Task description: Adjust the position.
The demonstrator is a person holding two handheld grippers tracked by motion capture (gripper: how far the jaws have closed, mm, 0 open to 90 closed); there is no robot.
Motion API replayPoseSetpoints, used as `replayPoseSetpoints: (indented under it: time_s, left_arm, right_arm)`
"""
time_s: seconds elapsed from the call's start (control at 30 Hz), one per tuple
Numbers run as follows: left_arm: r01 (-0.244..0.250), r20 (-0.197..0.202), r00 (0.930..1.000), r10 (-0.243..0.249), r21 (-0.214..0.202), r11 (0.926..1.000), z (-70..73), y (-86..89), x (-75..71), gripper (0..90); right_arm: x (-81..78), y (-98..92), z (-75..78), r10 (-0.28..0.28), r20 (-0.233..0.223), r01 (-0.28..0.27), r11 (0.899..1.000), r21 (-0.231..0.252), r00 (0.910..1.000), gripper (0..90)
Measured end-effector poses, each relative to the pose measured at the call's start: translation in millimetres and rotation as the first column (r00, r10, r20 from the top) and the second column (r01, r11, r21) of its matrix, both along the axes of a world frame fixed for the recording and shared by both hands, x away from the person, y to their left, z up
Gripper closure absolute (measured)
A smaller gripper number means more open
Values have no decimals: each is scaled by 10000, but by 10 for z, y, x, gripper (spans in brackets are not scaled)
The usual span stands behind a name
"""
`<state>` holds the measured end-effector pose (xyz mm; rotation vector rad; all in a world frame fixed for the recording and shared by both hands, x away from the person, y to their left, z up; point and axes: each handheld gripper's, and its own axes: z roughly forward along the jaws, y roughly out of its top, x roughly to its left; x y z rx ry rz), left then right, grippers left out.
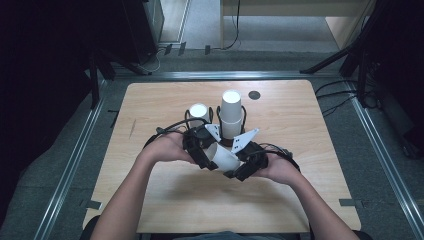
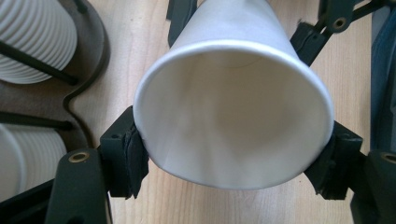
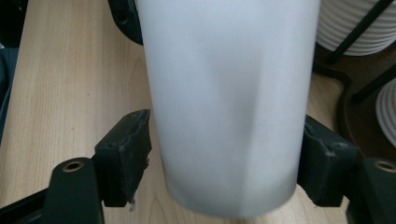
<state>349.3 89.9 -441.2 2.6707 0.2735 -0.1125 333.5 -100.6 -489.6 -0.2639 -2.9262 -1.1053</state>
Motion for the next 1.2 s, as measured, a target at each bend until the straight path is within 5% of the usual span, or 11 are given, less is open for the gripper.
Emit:
replayPoseSetpoints:
  time_s: [0.27,0.33,0.4,0.63,0.77,0.9,1.2]
  left_arm:
    - [71,-86,9999,-72,-130,9999,-24,-15,-16,251]
    - [230,178,9996,-221,-472,9986,-24,5,-22,224]
    - [-20,534,9986,67,-876,9962,-16,24,-46,133]
    - [-578,686,9953,684,-1460,9876,-20,154,-62,129]
    - [-834,577,9936,974,-2085,9745,3,265,-113,132]
    - [-946,608,9920,1108,-2243,9699,-5,302,-144,132]
    - [-1188,335,9899,1380,-3370,9340,-10,324,-122,130]
  right_arm:
    - [1,0,3,169,-10,-169,9998,-70,9999,339]
    - [-4,-7,15,200,43,-200,9998,-65,9998,338]
    - [7,-43,37,173,267,-174,9998,11,9995,336]
    - [41,-109,71,-6,223,0,9996,273,9998,335]
    - [33,-137,102,-81,308,69,9991,409,9995,335]
    - [40,-158,111,-143,270,128,9985,536,9995,335]
    - [42,-164,136,-299,118,288,9963,811,9995,334]
